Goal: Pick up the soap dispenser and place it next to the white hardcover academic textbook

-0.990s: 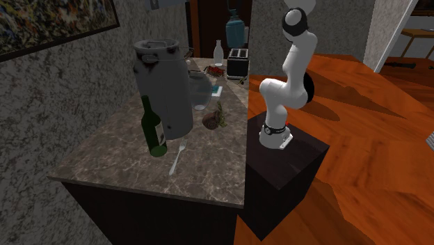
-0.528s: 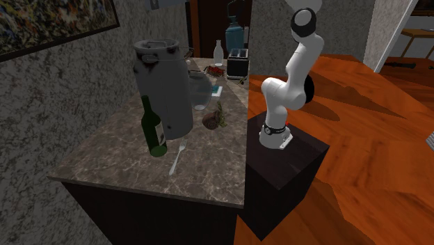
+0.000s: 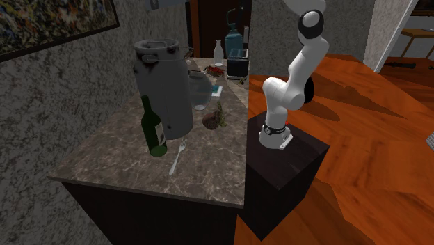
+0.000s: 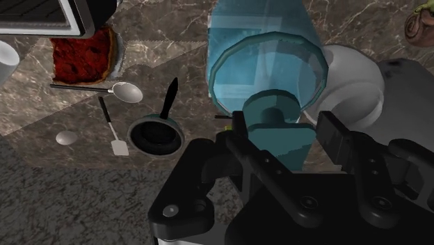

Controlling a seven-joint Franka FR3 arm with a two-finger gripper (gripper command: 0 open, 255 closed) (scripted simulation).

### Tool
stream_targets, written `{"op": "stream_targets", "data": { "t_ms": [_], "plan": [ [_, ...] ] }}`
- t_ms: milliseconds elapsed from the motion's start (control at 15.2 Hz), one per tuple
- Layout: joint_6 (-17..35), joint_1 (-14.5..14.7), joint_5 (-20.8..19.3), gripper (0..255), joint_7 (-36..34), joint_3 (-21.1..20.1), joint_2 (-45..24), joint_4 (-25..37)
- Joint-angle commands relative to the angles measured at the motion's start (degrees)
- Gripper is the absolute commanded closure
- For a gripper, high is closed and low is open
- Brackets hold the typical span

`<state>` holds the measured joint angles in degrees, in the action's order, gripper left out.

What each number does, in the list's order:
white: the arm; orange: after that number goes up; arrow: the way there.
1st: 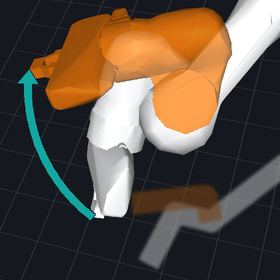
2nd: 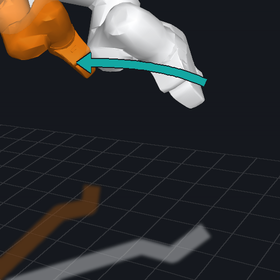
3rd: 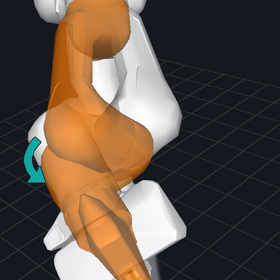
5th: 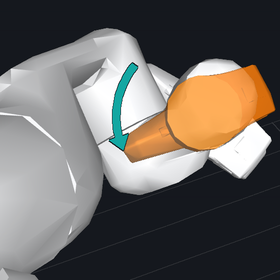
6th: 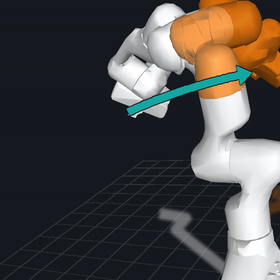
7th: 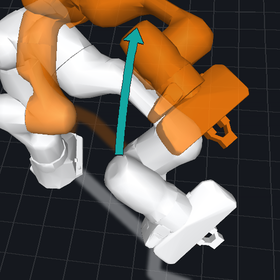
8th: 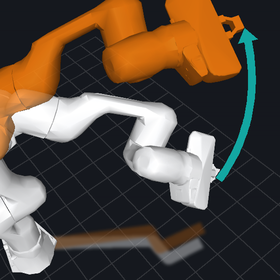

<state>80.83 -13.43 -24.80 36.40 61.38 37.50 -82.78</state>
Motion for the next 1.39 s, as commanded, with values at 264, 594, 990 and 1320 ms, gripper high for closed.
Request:
{"op": "stream_targets", "data": {
  "t_ms": [264,594,990,1320],
  "plan": [
    [4.4,-3.6,-1.5,255,-1.1,-2.0,3.2,-7.9],
    [7.8,-5.6,-2.7,255,-1.7,-2.5,5.4,-13.5],
    [11.7,-7.4,-4.2,255,-2.4,-2.3,7.6,-19.5],
    [14.9,-8.7,-5.5,255,-2.8,-1.7,9.2,-24.1]
  ]
}}
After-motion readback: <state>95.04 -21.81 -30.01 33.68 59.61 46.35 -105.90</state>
